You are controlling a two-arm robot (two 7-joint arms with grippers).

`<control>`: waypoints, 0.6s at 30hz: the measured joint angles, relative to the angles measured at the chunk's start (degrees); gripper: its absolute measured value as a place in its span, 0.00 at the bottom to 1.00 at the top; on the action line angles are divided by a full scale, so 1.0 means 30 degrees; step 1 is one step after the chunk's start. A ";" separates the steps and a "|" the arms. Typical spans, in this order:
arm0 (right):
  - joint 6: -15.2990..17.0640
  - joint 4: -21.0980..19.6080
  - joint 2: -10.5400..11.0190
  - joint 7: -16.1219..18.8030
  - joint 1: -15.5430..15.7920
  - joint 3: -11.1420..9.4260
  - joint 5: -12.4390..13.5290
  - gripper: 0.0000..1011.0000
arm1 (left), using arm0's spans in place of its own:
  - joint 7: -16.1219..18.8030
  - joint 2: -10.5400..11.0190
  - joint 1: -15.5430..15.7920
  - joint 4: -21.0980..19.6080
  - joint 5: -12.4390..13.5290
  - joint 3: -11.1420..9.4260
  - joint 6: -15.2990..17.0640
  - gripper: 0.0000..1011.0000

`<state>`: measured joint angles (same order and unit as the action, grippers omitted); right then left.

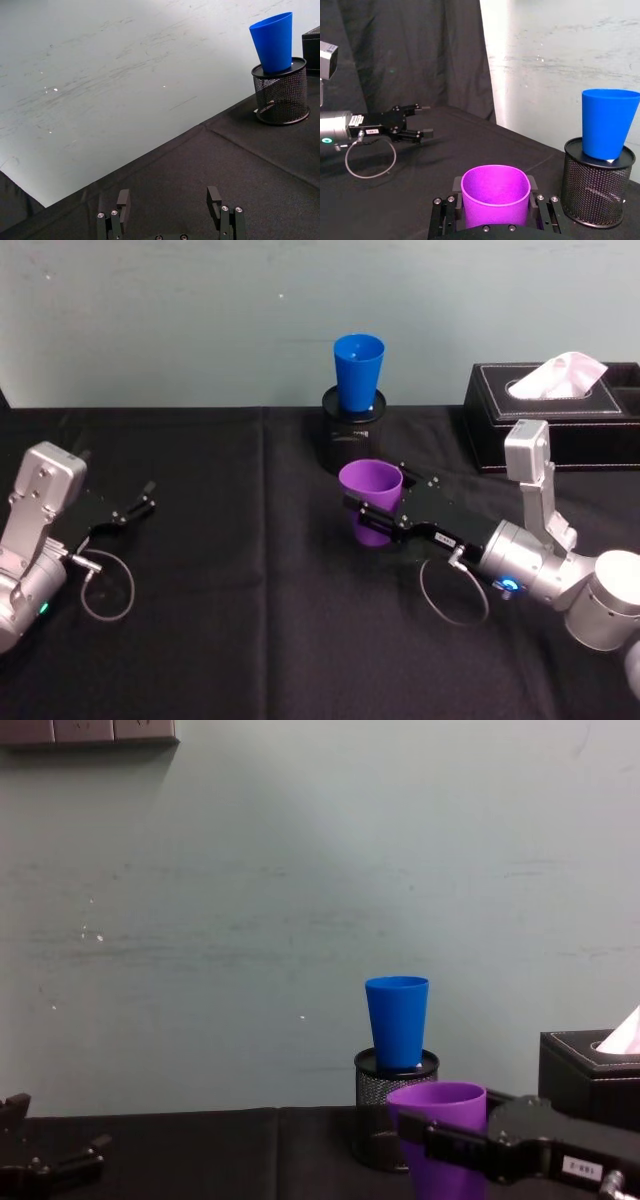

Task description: Pick up one cup with a gripper and tap it against the other cup.

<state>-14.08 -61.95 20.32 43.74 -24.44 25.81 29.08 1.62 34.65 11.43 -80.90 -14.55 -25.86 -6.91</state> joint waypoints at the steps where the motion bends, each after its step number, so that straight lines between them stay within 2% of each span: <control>1: -0.0148 0.0186 -0.0066 0.0026 -0.0036 0.0021 0.0001 0.72 | 0.0000 0.0000 0.0000 0.0000 0.0000 0.0001 0.0000 0.99; 8: -0.0937 0.1227 -0.0429 0.0152 -0.0166 0.0141 -0.0096 0.72 | 0.0000 0.0000 0.0000 0.0000 -0.0001 0.0000 0.0000 0.99; 18: -0.1038 0.2053 -0.0779 0.0104 -0.0246 0.0081 -0.0193 0.72 | 0.0000 0.0000 -0.0001 0.0000 0.0000 0.0001 0.0000 0.99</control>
<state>-17.19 -55.79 17.98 44.06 -25.18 26.05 28.50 1.62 34.64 11.43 -80.90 -14.55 -25.86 -6.91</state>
